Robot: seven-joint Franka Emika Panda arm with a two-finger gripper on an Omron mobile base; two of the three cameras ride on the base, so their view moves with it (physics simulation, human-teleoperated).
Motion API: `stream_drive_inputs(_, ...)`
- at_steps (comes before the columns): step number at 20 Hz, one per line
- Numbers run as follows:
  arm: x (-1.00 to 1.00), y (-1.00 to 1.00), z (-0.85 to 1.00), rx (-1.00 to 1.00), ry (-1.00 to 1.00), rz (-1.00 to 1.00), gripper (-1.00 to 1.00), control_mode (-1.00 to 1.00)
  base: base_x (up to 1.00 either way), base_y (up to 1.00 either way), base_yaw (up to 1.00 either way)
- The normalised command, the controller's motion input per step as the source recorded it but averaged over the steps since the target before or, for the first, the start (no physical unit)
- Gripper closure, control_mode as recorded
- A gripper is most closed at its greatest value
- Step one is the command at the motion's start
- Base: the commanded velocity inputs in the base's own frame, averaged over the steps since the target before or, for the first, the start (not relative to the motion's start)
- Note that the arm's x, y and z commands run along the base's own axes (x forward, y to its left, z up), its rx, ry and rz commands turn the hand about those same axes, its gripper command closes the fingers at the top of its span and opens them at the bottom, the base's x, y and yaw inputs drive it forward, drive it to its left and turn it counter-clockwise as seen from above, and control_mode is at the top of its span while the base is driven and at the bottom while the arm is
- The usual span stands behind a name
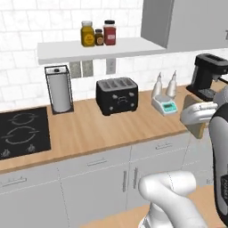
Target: Start the toaster. Once the lever pops up, take the bread to the plate on the dining counter.
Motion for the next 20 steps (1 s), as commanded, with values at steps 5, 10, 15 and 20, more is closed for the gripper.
stream_drive_inputs(5,0.0,0.0,0.0,0.0,0.0,0.0,1.0,1.0,-0.59,0.0,-0.9)
stream_drive_inputs(10,0.0,0.0,0.0,0.0,0.0,0.0,1.0,1.0,-0.33,0.0,-1.0)
stream_drive_inputs(15,0.0,0.0,0.0,0.0,0.0,0.0,1.0,1.0,-0.17,0.0,-1.0)
stream_drive_inputs(20,0.0,0.0,0.0,0.0,0.0,0.0,1.0,1.0,-0.1,0.0,-1.0)
